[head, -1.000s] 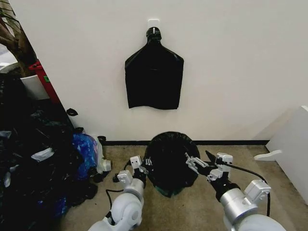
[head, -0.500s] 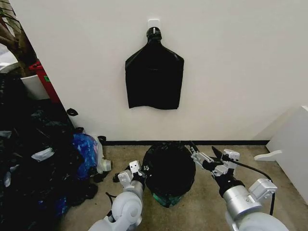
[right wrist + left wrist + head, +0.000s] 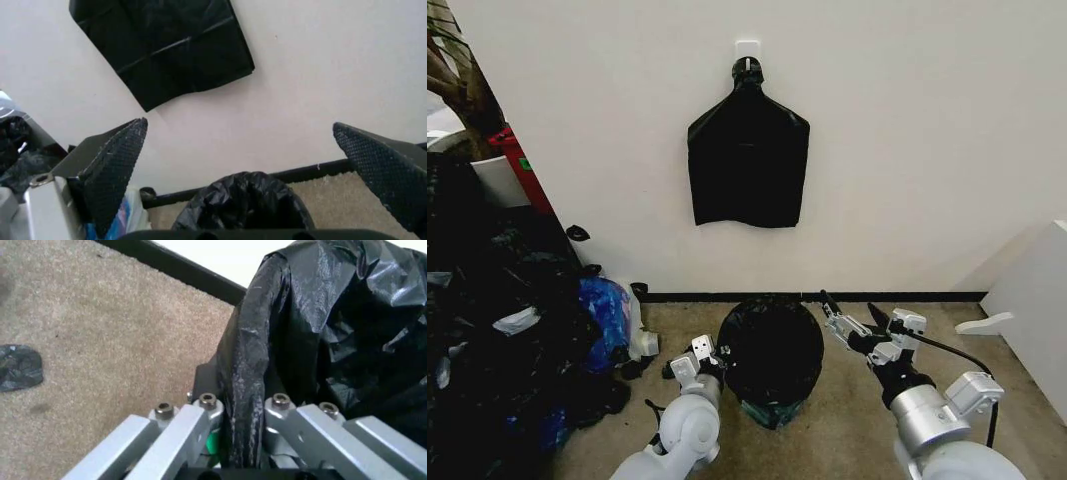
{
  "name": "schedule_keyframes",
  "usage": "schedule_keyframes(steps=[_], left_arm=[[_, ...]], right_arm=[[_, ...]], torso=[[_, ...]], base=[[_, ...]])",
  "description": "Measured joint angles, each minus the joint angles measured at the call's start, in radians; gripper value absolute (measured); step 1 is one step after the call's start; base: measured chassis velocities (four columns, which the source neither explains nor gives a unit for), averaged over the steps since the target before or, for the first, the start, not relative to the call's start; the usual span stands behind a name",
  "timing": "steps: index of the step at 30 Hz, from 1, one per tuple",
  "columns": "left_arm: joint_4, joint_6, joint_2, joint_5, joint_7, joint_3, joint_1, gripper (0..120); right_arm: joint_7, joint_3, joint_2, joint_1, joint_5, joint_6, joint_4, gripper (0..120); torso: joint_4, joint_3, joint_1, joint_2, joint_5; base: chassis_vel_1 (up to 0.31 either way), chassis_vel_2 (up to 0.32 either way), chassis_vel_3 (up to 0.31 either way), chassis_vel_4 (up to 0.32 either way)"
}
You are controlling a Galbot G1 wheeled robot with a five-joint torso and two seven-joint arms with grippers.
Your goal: Place the garbage bag over the trash bin.
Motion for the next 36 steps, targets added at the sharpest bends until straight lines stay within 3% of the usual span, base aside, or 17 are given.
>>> schedule_keyframes(steps=[4,13,23,26,36], left_arm=[[-0.007,-0.016,0.001,0.027,0.043,0.000,-0.001,26],[-0.043,-0.022,0.006,0.040,0.066,-0.005,0.007,53],[-0.131,-0.025,0.034,0.053,0.072,-0.028,0.034,93],[-0.150,-0.023,0.039,0.053,0.053,-0.030,0.044,99],[-0.131,-0.009,0.031,0.002,0.063,-0.084,0.064,100]], right_arm=[[-0.006,-0.011,0.000,0.001,-0.009,0.000,0.000,100],[-0.018,-0.023,0.001,-0.002,-0.027,0.000,0.000,100],[-0.022,-0.026,0.001,-0.001,-0.027,-0.001,0.000,100],[-0.022,-0.025,-0.003,0.003,-0.024,-0.001,0.000,100],[-0.037,-0.022,-0.006,0.000,-0.022,-0.001,0.000,100]], torso=[[-0.0002,0.000,0.000,0.000,-0.0002],[-0.0003,0.000,0.000,0.000,-0.0003],[-0.0002,0.000,0.000,0.000,-0.0001],[-0.0002,0.000,0.000,0.000,-0.0001],[-0.0001,0.000,0.000,0.000,-0.0001]], base=[[0.000,0.000,0.000,0.000],[0.000,0.000,0.000,0.000],[0.000,0.000,0.000,0.000],[0.000,0.000,0.000,0.000],[0.000,0.000,0.000,0.000]])
